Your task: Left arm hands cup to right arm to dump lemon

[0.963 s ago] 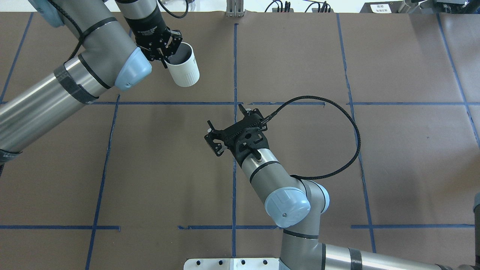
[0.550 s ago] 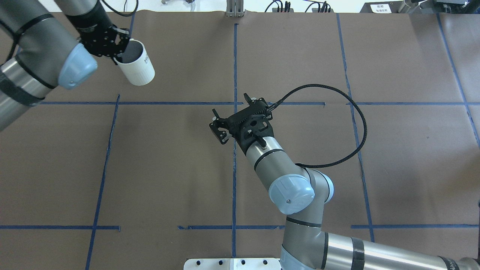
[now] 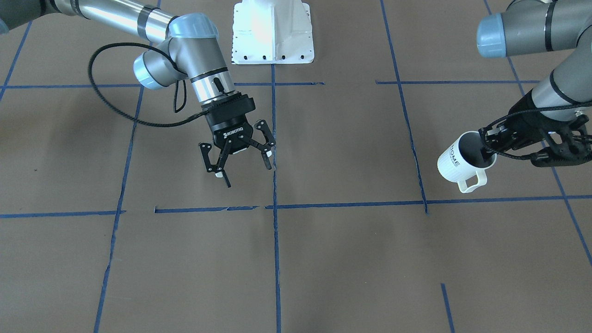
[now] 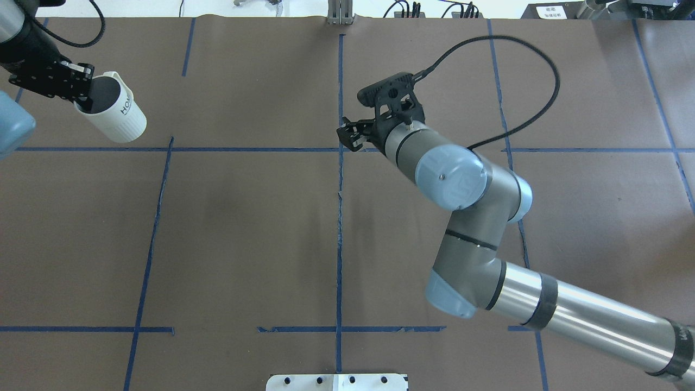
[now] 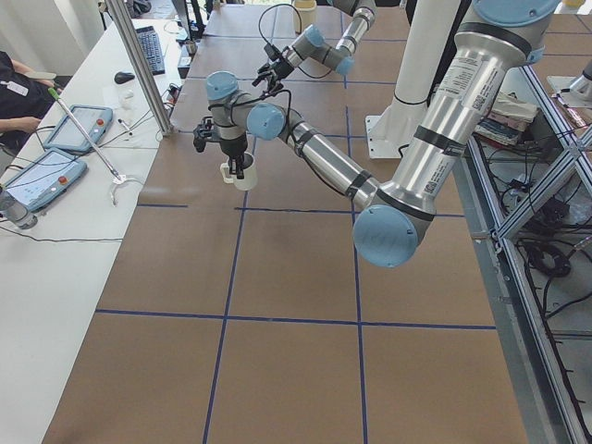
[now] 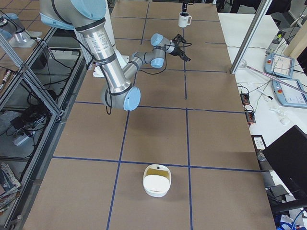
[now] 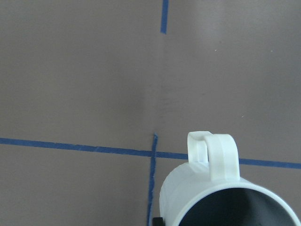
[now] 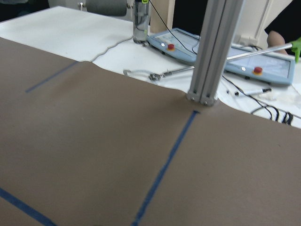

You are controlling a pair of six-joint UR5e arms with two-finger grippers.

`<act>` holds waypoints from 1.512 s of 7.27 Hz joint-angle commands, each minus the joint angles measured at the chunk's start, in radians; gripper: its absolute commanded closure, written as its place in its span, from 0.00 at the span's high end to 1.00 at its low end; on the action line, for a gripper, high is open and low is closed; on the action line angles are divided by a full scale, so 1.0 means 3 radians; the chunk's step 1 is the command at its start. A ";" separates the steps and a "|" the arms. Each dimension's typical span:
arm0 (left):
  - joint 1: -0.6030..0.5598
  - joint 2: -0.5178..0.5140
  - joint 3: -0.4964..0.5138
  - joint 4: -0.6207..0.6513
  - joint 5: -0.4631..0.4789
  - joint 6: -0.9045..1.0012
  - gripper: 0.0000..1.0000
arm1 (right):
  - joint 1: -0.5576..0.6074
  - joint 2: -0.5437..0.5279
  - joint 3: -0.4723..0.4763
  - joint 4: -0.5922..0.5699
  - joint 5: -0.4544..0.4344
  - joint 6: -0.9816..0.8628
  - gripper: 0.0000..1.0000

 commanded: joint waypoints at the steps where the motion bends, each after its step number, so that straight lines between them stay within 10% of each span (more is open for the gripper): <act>1: -0.0064 0.0487 -0.0308 -0.0037 0.0018 0.0172 0.00 | 0.0698 -0.0041 0.0231 -0.0977 0.1294 -0.0032 1.00; 3: -0.0070 0.1099 -0.0519 -0.0463 0.0013 0.0172 0.00 | 0.1423 -0.0357 0.0226 -0.1283 0.2702 -0.0231 1.00; 4: -0.0070 0.1421 -0.0509 -0.0831 0.0013 0.0162 0.00 | 0.1654 -0.0500 0.0261 -0.1362 0.2958 -0.0444 1.00; 11: 0.0251 0.1532 0.0197 -0.2000 0.0237 -0.0415 0.00 | 0.2674 -0.1655 0.0359 -0.1664 0.3482 -0.2241 1.00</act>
